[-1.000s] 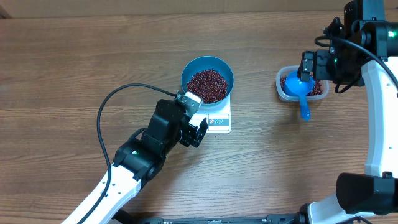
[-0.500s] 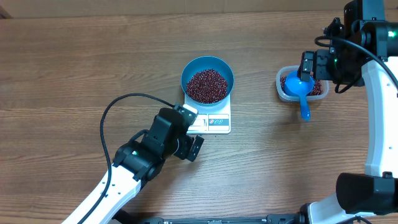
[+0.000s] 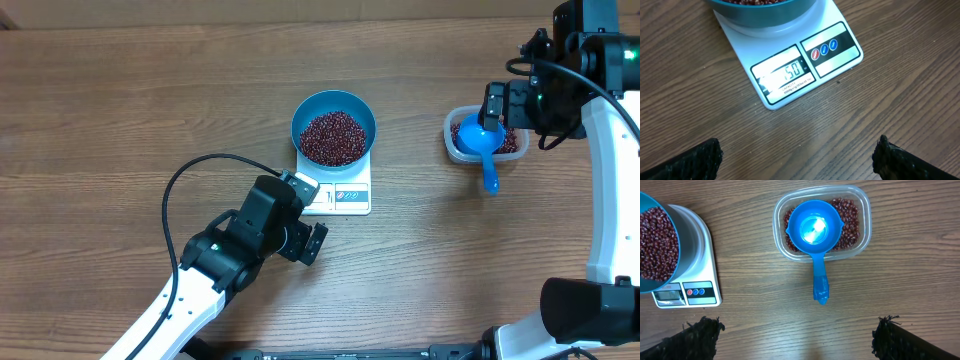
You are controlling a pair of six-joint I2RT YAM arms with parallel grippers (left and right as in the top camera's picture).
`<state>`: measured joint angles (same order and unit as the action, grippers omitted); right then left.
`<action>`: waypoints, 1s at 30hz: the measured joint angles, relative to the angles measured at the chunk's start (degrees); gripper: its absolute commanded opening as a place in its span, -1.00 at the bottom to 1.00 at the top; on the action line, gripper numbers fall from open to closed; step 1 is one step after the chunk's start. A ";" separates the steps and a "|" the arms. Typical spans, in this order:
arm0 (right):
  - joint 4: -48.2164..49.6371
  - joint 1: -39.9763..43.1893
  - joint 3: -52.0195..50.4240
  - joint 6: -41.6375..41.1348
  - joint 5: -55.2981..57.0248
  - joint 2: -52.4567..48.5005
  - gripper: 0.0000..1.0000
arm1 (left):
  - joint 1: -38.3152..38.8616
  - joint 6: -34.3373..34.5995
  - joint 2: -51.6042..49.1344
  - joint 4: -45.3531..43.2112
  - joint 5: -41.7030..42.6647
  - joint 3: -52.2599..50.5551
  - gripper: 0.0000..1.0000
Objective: Scoop item into bowl and weigh 150g on scale
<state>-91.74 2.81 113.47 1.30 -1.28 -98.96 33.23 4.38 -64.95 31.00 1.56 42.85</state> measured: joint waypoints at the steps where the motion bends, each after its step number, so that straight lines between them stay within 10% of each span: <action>1: 0.00 0.00 0.00 0.00 0.02 0.00 1.00 | 0.00 -0.02 0.26 0.04 -0.02 0.00 0.99; 9: 0.00 0.00 0.00 0.00 0.02 0.00 1.00 | 0.00 -2.10 5.40 -9.90 -1.92 -4.04 0.99; 19: 0.02 0.00 0.00 0.00 0.02 0.00 1.00 | -7.45 -10.38 22.38 -46.47 -4.15 -26.47 0.99; 30: 0.02 0.00 0.00 0.00 0.00 0.00 1.00 | -26.23 -14.71 47.17 -50.45 0.42 -35.45 0.99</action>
<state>-91.72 2.81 113.47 1.30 -1.28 -98.96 7.01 -10.33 -17.78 -19.44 1.98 7.40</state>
